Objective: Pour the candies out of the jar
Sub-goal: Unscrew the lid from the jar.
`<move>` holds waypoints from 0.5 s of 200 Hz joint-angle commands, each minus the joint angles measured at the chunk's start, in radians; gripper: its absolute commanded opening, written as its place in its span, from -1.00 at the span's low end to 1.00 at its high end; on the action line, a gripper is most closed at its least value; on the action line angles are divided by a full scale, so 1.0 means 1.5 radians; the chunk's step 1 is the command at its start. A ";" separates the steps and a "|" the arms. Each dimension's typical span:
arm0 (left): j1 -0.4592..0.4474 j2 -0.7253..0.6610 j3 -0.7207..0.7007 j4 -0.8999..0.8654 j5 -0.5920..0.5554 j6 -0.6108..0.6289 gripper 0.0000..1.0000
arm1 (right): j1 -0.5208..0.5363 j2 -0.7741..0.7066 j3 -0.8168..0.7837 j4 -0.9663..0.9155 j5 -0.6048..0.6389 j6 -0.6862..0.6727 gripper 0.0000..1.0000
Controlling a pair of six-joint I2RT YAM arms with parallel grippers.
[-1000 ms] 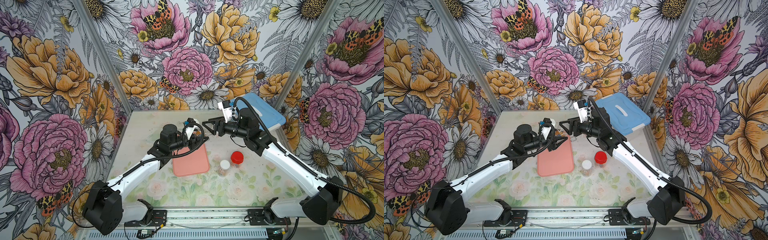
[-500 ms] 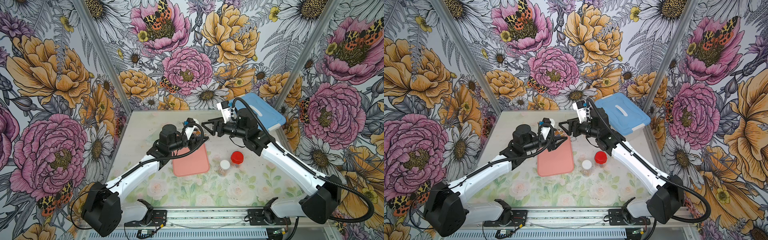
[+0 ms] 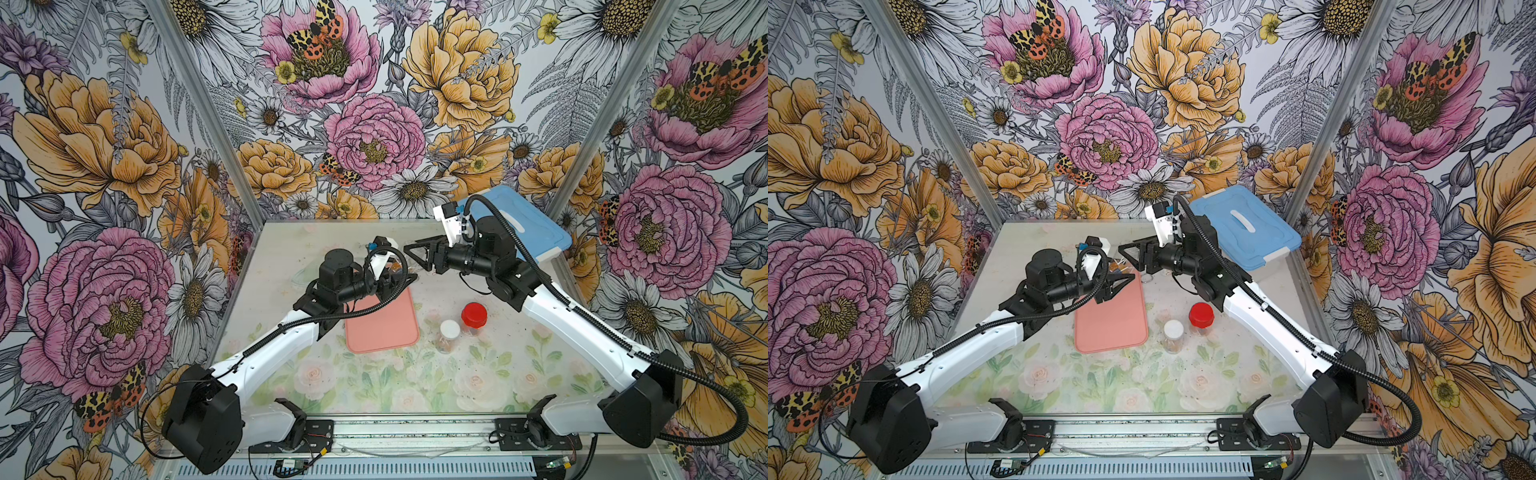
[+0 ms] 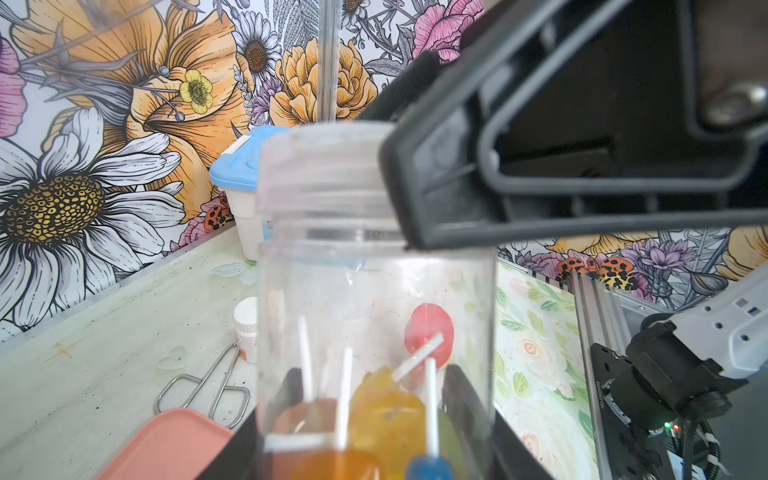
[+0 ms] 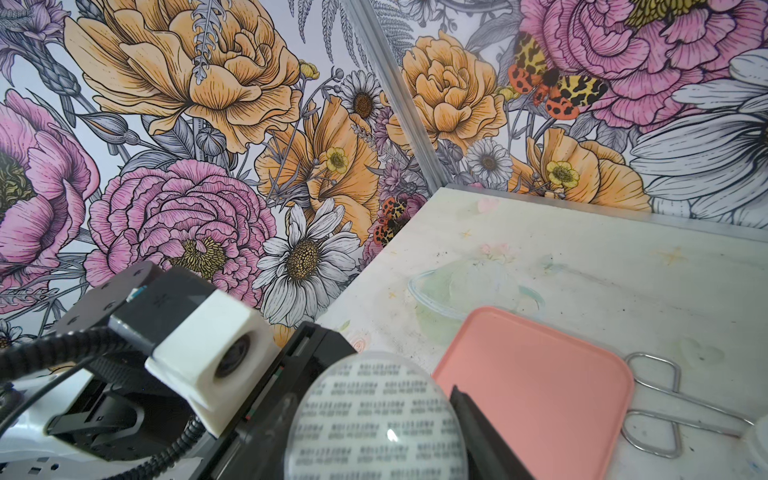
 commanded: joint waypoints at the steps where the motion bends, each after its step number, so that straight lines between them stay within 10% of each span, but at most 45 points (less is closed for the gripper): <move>1: -0.002 -0.006 -0.003 0.020 0.003 0.013 -1.00 | -0.017 -0.014 0.010 0.008 -0.040 0.004 0.11; 100: 0.002 -0.001 0.000 0.019 0.049 0.015 -1.00 | -0.037 0.003 0.041 -0.021 -0.171 -0.032 0.01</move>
